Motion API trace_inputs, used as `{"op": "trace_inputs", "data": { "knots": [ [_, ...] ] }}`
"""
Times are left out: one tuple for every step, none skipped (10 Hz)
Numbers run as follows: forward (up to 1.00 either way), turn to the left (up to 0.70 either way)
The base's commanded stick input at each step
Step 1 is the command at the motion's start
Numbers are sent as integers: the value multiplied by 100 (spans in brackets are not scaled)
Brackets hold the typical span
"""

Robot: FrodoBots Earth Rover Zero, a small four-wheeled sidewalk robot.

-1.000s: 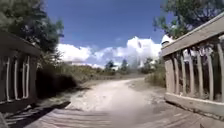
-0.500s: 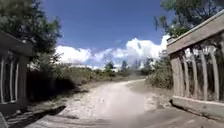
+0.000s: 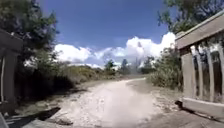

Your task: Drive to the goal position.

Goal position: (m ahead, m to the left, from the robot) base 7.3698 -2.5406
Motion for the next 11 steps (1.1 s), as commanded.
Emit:
{"op": "trace_inputs", "data": {
  "knots": [
    [45, 2],
    [45, 2],
    [45, 2],
    [45, 2],
    [45, 2],
    [45, 2],
    [45, 2],
    [45, 2],
    [45, 2],
    [45, 2],
    [45, 2]
  ]
}}
